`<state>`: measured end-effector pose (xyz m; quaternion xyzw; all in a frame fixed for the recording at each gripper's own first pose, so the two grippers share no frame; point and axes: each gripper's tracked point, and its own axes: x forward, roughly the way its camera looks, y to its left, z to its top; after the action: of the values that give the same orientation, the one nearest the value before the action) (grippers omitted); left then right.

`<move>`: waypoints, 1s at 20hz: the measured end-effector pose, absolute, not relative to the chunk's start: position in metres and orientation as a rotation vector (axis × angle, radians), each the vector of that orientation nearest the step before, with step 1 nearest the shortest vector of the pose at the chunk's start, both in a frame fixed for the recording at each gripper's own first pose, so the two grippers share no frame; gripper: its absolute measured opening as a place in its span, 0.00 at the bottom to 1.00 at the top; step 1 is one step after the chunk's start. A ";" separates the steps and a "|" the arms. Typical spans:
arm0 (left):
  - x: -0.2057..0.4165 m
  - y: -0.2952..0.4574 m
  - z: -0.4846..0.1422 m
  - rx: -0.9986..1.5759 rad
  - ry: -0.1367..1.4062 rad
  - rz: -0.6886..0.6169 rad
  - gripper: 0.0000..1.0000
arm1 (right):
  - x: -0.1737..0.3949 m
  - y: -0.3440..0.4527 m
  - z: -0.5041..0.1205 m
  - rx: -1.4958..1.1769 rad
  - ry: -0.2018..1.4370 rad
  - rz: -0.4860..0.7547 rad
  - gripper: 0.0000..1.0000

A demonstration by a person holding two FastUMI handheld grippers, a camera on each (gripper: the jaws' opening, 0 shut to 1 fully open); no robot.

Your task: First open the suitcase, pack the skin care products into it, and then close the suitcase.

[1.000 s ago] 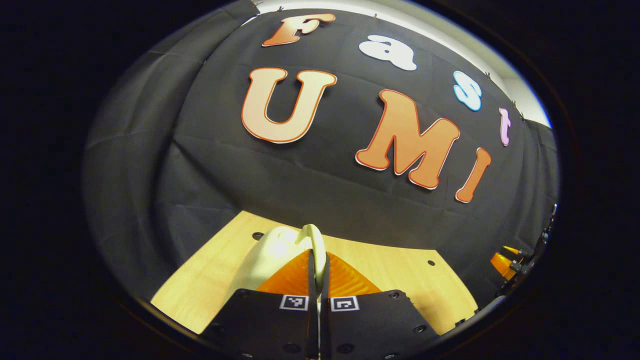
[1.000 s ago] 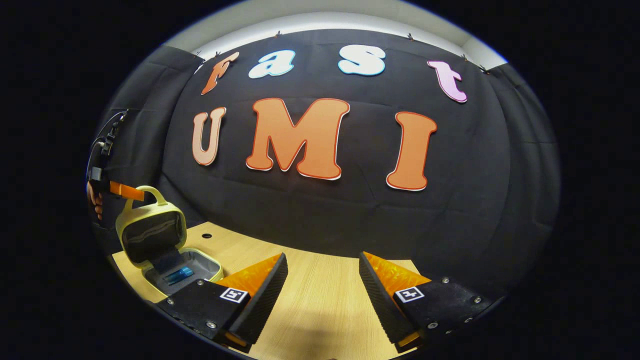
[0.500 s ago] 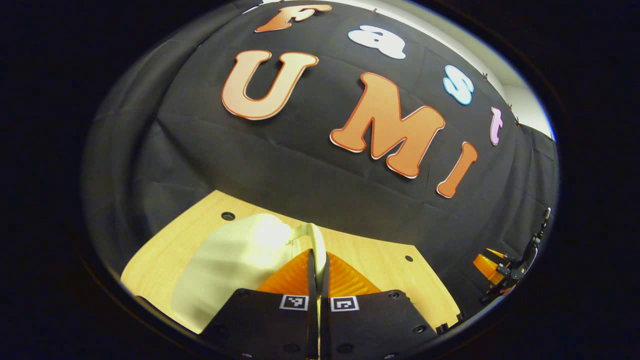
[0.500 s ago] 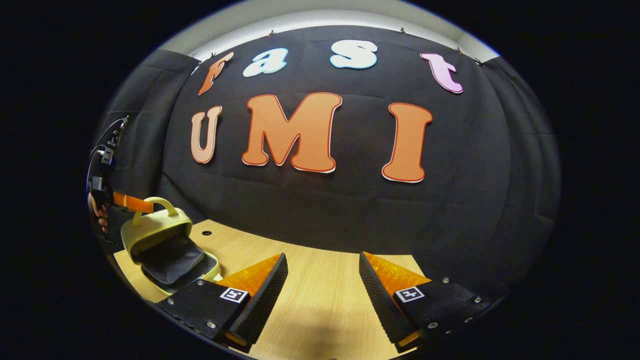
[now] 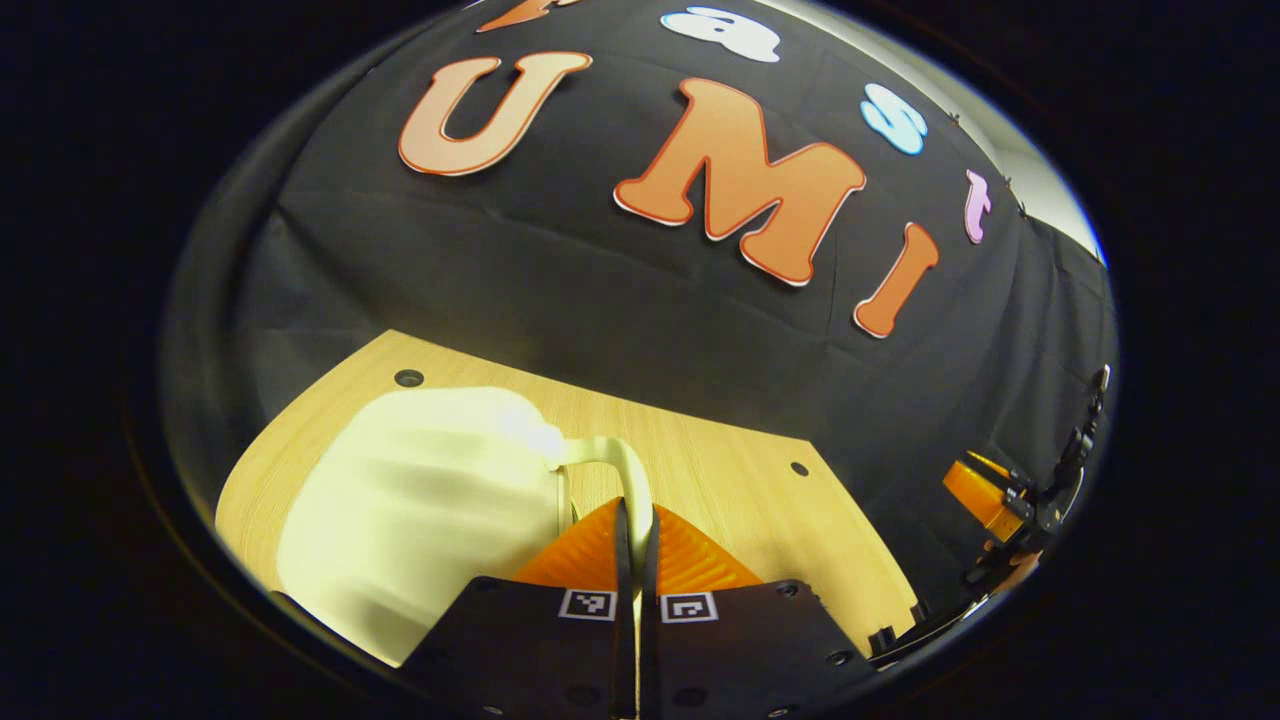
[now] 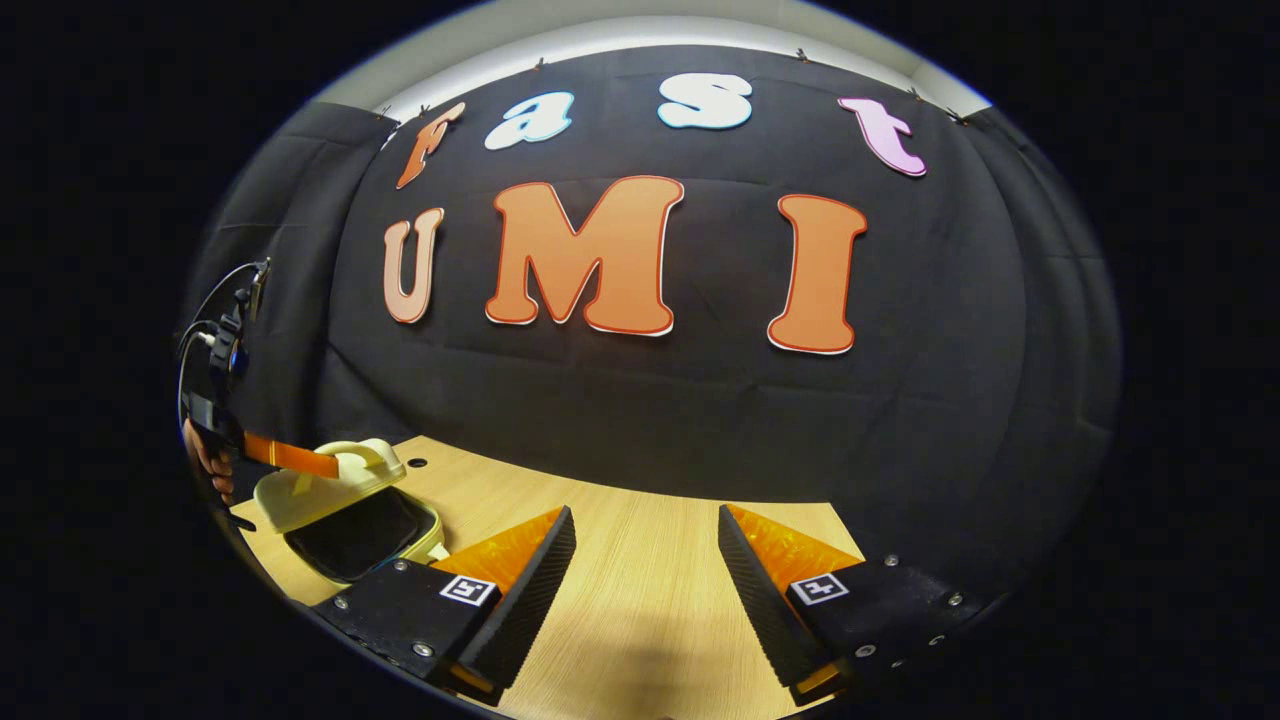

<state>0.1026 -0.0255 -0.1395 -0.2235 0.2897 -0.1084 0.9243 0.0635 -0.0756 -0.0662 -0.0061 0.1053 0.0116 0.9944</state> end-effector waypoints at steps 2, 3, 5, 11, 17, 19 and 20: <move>0.099 -0.039 -0.150 -0.420 0.626 -0.242 0.02 | 0.063 -0.071 -0.070 -0.016 0.222 0.034 0.92; 0.099 -0.044 -0.156 -0.393 0.641 -0.249 0.02 | 0.064 -0.068 -0.071 -0.015 0.224 0.040 0.92; 0.099 -0.055 -0.169 -0.338 0.670 -0.266 0.00 | 0.065 -0.062 -0.074 -0.018 0.230 0.052 0.92; 0.089 -0.079 -0.206 -0.183 0.758 -0.274 0.02 | 0.067 -0.053 -0.078 -0.018 0.244 0.069 0.92; 0.079 -0.094 -0.225 0.008 0.795 -0.299 0.14 | 0.067 -0.054 -0.075 -0.014 0.243 0.049 0.91; 0.079 -0.106 -0.211 -0.022 0.747 -0.345 0.19 | 0.068 -0.056 -0.071 -0.015 0.233 0.036 0.91; 0.078 -0.114 -0.200 -0.018 0.716 -0.366 0.28 | 0.069 -0.055 -0.069 -0.012 0.231 0.032 0.91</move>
<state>0.0781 -0.1145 -0.1997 -0.0088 0.3486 -0.1779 0.9202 0.0688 -0.0554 -0.0687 -0.0062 0.1151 0.0159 0.9932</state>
